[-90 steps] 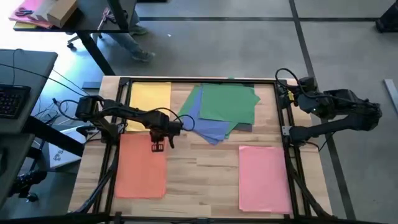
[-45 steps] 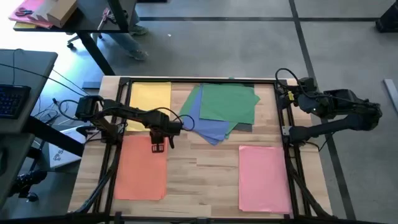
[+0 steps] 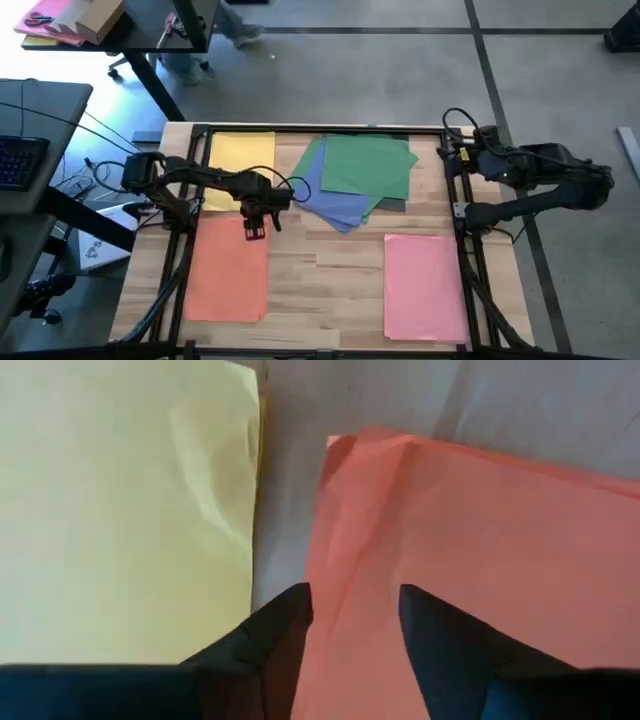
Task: Organize paper
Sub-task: Move the green paper to the top right of the table
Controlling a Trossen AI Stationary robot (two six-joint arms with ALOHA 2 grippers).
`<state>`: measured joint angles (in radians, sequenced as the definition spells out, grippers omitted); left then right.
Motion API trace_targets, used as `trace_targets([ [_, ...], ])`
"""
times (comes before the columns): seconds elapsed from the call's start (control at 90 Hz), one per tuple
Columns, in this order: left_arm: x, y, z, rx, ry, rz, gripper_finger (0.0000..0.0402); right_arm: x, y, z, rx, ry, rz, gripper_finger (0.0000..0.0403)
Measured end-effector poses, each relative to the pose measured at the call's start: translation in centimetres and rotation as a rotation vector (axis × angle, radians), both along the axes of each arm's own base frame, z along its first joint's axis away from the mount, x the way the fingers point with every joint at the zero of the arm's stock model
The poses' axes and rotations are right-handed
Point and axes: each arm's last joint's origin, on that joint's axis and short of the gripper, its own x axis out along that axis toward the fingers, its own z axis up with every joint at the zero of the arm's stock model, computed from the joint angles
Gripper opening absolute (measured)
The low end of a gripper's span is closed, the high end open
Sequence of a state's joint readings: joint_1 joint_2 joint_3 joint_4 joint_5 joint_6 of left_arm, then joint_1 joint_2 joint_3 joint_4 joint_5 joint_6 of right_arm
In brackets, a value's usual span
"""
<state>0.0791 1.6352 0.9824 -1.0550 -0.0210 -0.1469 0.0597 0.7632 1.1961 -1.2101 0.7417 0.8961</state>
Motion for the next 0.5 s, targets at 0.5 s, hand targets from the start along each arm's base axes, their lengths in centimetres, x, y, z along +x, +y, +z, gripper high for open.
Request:
trace_targets([
  [0.5,6.1,0.9,4.8,0.170,-0.495,0.087,0.0145,9.7,1.1,-3.4,-0.056,0.395,0.336,0.0264],
])
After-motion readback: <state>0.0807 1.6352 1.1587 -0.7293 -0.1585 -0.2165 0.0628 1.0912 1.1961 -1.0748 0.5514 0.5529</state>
